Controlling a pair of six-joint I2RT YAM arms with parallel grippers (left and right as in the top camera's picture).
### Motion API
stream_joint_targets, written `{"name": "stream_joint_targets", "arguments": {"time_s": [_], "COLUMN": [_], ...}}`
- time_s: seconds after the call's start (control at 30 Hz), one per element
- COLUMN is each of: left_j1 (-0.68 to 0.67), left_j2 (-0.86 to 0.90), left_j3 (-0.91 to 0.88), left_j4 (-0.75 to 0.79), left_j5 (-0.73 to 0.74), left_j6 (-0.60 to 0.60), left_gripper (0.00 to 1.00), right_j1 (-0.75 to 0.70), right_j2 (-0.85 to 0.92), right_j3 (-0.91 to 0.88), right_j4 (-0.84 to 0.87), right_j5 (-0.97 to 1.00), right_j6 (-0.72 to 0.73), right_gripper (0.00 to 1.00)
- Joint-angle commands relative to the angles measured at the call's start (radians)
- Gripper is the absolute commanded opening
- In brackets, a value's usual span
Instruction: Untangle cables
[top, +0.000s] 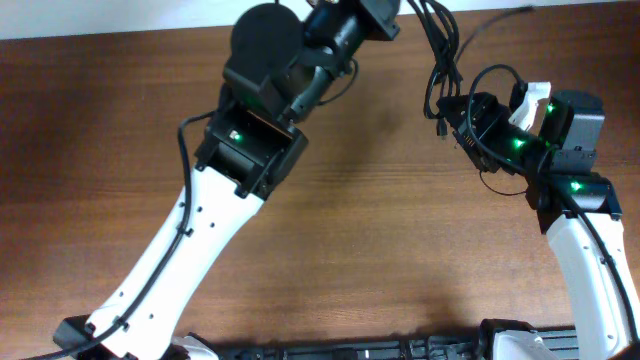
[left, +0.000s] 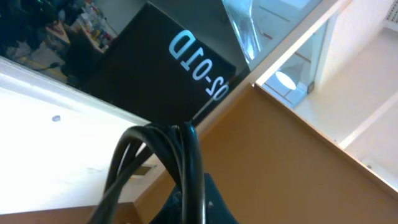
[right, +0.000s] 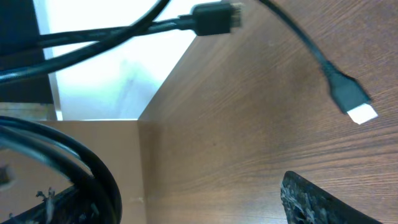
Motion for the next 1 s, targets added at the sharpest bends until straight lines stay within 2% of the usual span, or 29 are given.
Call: {"name": "stream_joint_targets", "arguments": {"time_s": [0.0,0.27,0.5,0.63,0.97], "left_j1": [0.065,0.098,0.110,0.116,0.112], "left_j2": [-0.114,-0.178,-0.189,-0.189,-0.180], "left_j3": [0.022,0.022,0.022,0.022,0.022], "left_j4": [0.045,0.048,-0.006,-0.072,-0.190], "left_j5": [-0.023,-0.023,-0.025,-0.031,-0.013], "left_j6": [0.010,0.010,0.011,0.011,0.010], "left_gripper": [0.00,0.00,0.00,0.00,0.00], "right_j1": [0.003,0.003,0.003,0.003,0.003], "right_j2": [0.001,0.001,0.001,0.001,0.001], "right_j3": [-0.001,-0.001,-0.001,-0.001,-0.001], "right_j4": [-0.030,-0.112,-0.096,0.005,0.343], "right_j5": [0.083,0.165,0.100,-0.037,-0.369], "right_j6": [-0.019,-0.037,-0.059,-0.123,-0.128], "right_gripper": [0.84,0.84,0.84,0.84,0.84]}}
